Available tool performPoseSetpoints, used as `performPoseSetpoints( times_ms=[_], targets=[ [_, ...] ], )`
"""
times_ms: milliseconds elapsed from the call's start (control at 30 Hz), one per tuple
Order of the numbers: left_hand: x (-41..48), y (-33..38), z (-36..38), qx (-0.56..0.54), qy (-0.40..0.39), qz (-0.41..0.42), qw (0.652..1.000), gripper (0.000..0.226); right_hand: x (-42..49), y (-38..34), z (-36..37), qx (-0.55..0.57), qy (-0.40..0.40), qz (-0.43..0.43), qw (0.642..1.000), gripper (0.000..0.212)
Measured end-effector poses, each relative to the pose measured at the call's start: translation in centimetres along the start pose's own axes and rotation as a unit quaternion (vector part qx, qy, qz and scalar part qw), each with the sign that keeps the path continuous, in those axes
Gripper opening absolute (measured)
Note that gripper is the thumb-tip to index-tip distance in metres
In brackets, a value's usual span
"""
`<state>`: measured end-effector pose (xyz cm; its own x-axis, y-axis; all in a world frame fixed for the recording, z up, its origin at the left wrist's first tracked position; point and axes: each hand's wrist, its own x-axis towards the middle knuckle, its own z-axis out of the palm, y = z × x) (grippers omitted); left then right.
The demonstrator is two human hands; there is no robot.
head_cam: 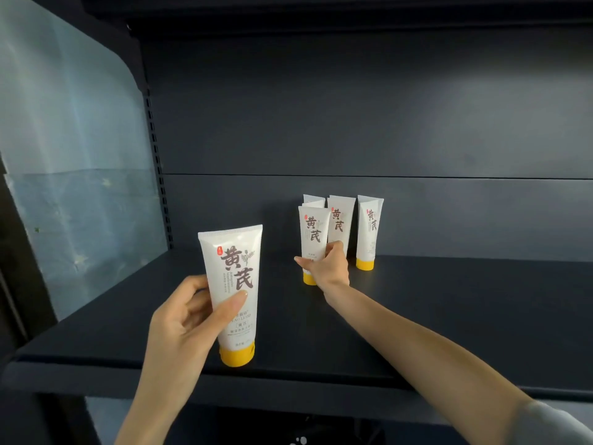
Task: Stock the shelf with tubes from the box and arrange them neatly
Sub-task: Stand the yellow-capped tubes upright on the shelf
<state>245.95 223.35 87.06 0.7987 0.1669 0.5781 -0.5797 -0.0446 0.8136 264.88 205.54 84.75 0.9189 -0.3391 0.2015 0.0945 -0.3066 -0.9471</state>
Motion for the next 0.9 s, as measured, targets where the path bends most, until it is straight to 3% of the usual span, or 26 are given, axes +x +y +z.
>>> performPoseSetpoints(
  times_ms=[400, 633, 733, 833, 900],
  targets=[
    [0.6, -1.3, 0.0, 0.008, -0.004, 0.006, 1.000, 0.027, 1.3, 0.1, 1.4, -0.010, 0.010, 0.016, 1.000, 0.056],
    [2.4, 0.1, 0.4, 0.024, -0.018, 0.019, 0.999, 0.025, 1.0, -1.3, -2.8, 0.056, -0.014, 0.038, 0.998, 0.065],
    [3.8, 0.6, 1.2, 0.034, -0.029, 0.018, 0.999, 0.026, -1.0, -2.8, -5.1, 0.090, -0.031, -0.023, 0.995, 0.050],
    [4.8, 0.7, 2.7, 0.024, -0.030, 0.005, 0.999, 0.024, -4.9, -4.3, -7.2, 0.134, -0.060, -0.159, 0.976, 0.030],
    [5.2, 0.7, 3.7, 0.024, -0.032, 0.000, 0.999, 0.019, -8.0, -4.7, -8.3, 0.161, -0.089, -0.233, 0.955, 0.032]
  ],
)
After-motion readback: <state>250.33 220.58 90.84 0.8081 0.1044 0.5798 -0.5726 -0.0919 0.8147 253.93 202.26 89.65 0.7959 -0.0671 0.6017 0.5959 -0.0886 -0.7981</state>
